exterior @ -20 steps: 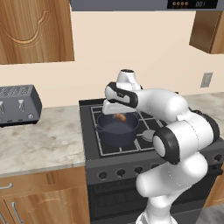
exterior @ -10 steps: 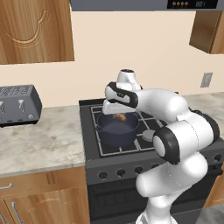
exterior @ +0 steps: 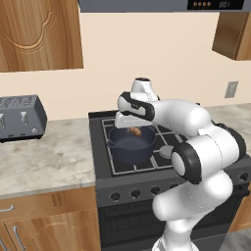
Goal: Turn on the burner for the pot on the stove. Wait thirty seconds for the pot to heat up. Then add the potato to the pot.
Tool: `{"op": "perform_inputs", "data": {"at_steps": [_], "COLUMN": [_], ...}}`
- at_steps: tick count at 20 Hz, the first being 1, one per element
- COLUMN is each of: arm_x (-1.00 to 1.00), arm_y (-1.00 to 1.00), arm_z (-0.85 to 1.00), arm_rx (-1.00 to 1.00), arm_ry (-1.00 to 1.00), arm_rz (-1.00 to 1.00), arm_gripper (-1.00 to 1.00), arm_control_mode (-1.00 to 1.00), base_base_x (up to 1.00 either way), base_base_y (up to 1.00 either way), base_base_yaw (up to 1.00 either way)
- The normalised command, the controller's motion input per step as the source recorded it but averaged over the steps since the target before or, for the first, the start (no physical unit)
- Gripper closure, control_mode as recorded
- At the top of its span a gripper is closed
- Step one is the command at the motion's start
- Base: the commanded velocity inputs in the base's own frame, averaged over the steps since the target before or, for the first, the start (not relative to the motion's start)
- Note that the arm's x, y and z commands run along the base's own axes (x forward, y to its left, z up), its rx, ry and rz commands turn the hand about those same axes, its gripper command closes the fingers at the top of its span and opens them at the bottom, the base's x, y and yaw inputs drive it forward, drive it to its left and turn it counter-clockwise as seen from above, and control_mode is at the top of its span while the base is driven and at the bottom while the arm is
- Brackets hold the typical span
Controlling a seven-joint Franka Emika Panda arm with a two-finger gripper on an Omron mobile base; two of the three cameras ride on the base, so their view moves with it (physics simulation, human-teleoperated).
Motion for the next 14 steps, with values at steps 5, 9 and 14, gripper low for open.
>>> {"op": "perform_inputs", "data": {"at_steps": [5, 9, 14], "arm_x": [0.0, 0.0, 0.0], "arm_y": [0.0, 0.0, 0.0], "arm_z": [0.0, 0.0, 0.0], "arm_rx": [0.0, 0.0, 0.0], "arm_ry": [0.0, 0.0, 0.0], "arm_rz": [0.0, 0.0, 0.0], "arm_gripper": [1.0, 1.0, 1.0], "arm_control_mode": [-1.0, -1.0, -1.0], "base_base_x": [0.0, 0.0, 0.0], "base_base_y": [0.0, 0.0, 0.0], "base_base_yaw": [0.0, 0.0, 0.0]}}
